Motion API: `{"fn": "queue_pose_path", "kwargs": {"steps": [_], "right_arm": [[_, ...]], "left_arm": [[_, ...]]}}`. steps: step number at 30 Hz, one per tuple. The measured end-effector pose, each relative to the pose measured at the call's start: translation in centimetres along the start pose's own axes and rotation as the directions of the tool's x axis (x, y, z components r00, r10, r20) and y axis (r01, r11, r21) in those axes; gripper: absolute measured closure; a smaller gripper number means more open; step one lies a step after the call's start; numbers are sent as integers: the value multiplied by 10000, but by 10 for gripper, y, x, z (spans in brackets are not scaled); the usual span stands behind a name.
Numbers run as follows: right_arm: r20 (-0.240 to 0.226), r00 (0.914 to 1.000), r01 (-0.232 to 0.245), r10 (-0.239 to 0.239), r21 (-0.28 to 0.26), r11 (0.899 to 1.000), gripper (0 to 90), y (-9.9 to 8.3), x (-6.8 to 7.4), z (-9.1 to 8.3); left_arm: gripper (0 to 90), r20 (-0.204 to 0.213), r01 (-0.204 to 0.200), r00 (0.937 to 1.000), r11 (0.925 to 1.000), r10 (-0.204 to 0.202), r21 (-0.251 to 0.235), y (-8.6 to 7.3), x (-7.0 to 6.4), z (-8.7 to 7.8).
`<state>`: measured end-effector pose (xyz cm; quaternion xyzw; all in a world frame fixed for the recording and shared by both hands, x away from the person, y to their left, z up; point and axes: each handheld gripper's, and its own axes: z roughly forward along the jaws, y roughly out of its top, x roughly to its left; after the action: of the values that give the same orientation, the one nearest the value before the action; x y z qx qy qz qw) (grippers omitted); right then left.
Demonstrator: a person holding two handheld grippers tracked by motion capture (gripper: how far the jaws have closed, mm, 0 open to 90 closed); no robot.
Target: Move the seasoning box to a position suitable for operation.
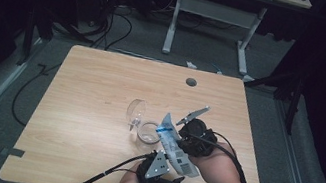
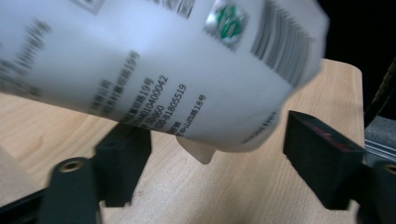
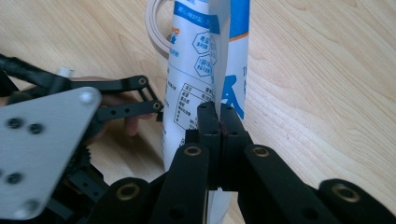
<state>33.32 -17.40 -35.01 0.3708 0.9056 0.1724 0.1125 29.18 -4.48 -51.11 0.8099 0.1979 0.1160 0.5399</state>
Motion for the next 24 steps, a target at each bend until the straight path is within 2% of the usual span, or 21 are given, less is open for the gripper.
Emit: {"fn": "queue_pose_path", "kwargs": {"steps": [4,9,15,20,24], "right_arm": [[-23,10000,36,-36,10,10000,900,0,1,0],[-150,9999,19,-20,-37,10000,900,-1,2,2],[-66,10000,-52,52,-51,10000,900,-2,-1,1],[10,10000,-26,26,-7,10000,900,-3,-1,-1],[-22,10000,4,-4,0,10000,900,-3,-1,-2]], "left_arm": [[266,59,121,9999,9999,-122,76,0,1,1],[300,5,71,10000,10000,-71,67,1,0,3],[381,-17,-258,9997,9997,258,-18,2,-4,1],[428,-293,-607,9977,9981,603,-99,3,-7,-3],[445,-237,-573,9981,9984,573,1,4,-7,-5]]}}
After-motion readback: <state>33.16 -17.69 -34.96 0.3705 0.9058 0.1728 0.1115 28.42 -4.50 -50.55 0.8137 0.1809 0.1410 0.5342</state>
